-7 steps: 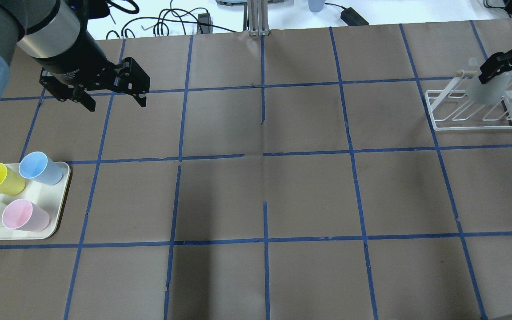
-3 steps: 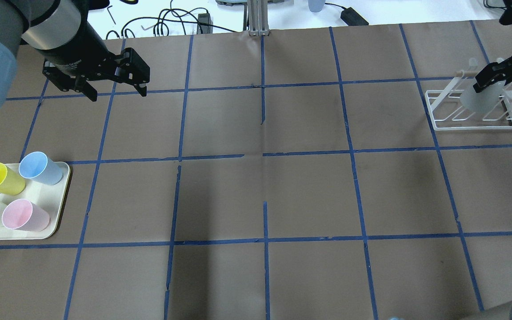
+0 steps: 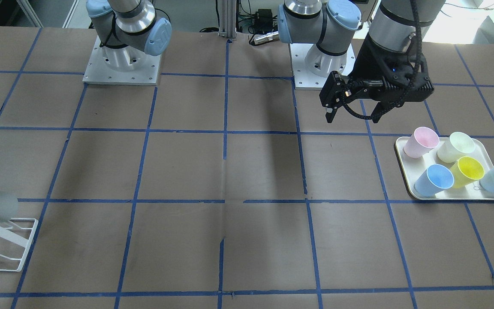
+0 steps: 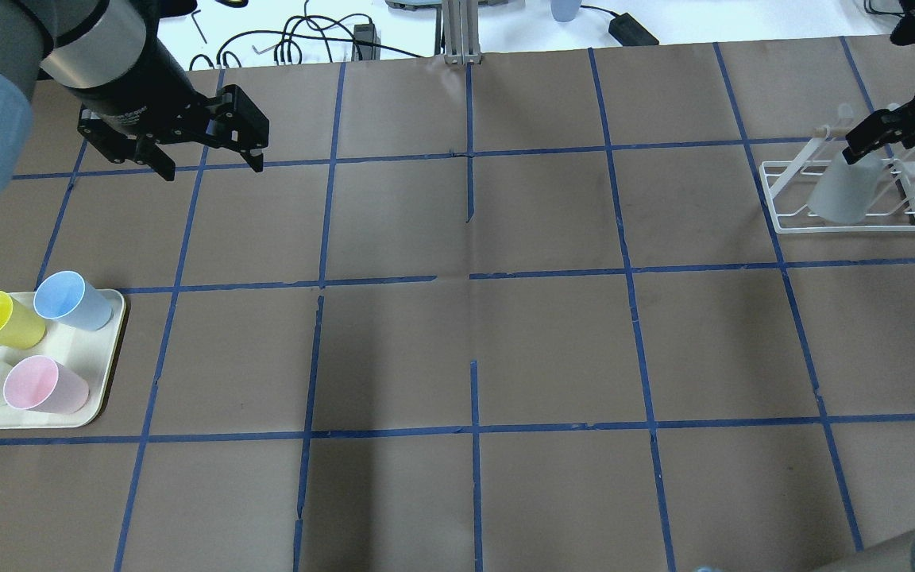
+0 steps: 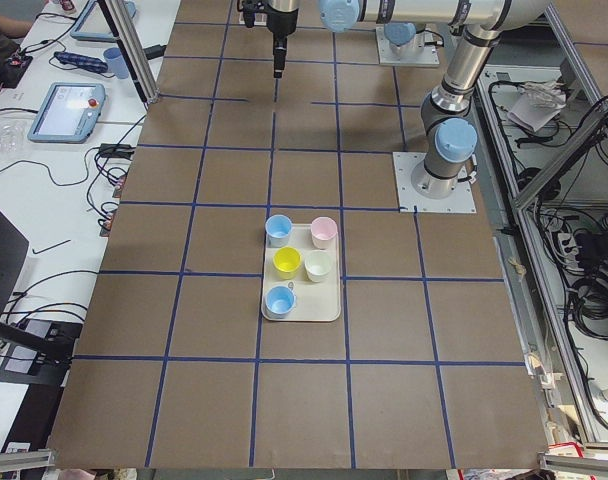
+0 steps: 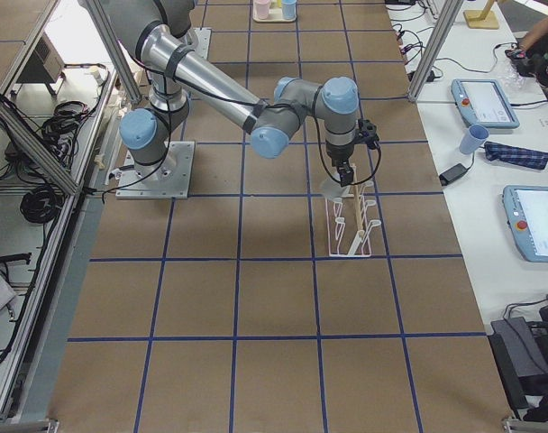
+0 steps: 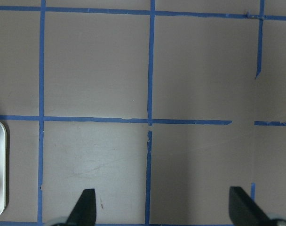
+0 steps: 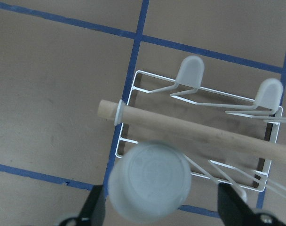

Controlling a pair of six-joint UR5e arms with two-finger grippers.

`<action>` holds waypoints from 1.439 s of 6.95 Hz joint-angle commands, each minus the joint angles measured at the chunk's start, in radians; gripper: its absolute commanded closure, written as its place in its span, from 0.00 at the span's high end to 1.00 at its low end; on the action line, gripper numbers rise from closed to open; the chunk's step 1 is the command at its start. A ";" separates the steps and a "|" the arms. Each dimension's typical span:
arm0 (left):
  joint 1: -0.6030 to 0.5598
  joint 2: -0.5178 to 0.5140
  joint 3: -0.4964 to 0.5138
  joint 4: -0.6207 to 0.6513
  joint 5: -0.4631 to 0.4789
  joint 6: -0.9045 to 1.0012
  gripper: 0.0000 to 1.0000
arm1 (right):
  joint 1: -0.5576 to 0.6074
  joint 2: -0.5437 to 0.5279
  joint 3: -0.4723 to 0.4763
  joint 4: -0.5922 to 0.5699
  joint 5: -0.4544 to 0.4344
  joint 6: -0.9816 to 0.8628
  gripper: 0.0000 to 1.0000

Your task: Transfer IKEA cup to right arm and place on rack

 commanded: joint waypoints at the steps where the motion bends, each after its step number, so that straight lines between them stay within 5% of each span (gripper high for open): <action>1: 0.001 0.001 0.000 0.000 0.000 0.000 1.00 | 0.003 -0.019 -0.014 0.083 -0.003 0.010 1.00; 6: 0.002 0.003 0.000 -0.001 0.001 0.000 1.00 | 0.033 -0.269 -0.075 0.511 -0.012 0.163 1.00; 10: 0.004 0.004 0.000 -0.003 0.001 0.005 1.00 | 0.304 -0.332 -0.082 0.541 -0.084 0.523 1.00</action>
